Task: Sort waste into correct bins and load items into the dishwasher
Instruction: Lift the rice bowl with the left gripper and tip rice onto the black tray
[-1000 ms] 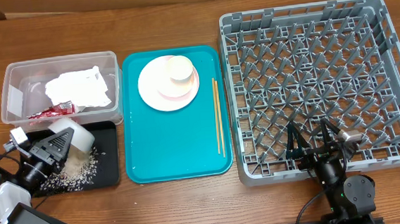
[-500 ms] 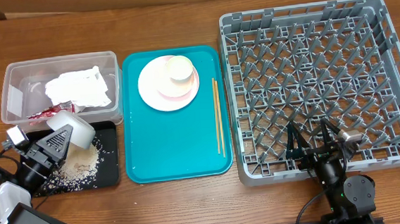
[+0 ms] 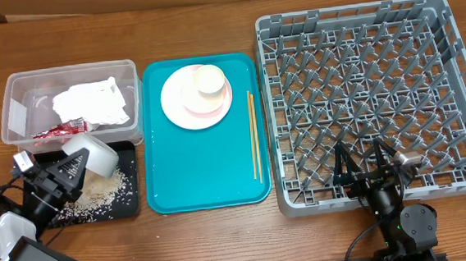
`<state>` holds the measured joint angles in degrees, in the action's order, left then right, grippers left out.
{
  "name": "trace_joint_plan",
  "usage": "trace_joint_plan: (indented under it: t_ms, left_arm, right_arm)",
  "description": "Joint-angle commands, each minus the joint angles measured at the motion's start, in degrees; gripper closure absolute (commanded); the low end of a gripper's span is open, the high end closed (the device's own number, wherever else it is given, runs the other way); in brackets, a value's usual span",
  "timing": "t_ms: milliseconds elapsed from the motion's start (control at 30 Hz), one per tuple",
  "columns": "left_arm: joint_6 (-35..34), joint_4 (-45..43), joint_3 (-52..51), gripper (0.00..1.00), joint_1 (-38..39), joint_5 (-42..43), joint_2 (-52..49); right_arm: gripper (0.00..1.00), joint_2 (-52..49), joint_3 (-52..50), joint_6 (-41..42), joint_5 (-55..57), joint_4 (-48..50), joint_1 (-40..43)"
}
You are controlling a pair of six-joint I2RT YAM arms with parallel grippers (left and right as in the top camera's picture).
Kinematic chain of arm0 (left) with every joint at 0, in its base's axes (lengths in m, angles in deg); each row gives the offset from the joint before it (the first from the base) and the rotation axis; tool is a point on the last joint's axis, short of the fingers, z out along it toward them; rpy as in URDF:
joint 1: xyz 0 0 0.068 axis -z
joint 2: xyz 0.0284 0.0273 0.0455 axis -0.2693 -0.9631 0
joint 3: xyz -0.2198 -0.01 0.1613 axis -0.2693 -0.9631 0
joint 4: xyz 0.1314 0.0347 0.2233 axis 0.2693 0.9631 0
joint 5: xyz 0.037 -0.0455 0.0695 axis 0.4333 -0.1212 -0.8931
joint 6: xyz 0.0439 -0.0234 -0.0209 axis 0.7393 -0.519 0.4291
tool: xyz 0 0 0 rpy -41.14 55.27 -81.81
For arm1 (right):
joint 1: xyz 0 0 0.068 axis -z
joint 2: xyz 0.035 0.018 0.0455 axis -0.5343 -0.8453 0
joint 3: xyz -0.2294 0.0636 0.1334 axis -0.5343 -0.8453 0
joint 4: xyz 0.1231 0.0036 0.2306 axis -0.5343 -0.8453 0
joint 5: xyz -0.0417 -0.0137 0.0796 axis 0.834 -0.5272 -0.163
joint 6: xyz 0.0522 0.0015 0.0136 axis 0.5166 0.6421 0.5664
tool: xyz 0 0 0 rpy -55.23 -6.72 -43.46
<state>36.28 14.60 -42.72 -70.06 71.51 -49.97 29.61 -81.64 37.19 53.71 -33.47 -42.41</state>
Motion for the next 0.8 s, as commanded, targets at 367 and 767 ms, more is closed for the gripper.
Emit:
trace_joint_plan:
  t_ms: [367, 767]
  left_arm:
    - [-2.03, -2.1, -0.15, 0.96, -0.24, 0.81, 1.51]
    - [-6.38, -2.25, -0.15, 0.95, 2.6, -6.75, 1.51]
  right_arm:
    - [0.0, 0.55, -0.57, -0.07, 0.09, 0.37, 0.44]
    - [0.0, 0.55, -0.57, -0.07, 0.09, 0.37, 0.44]
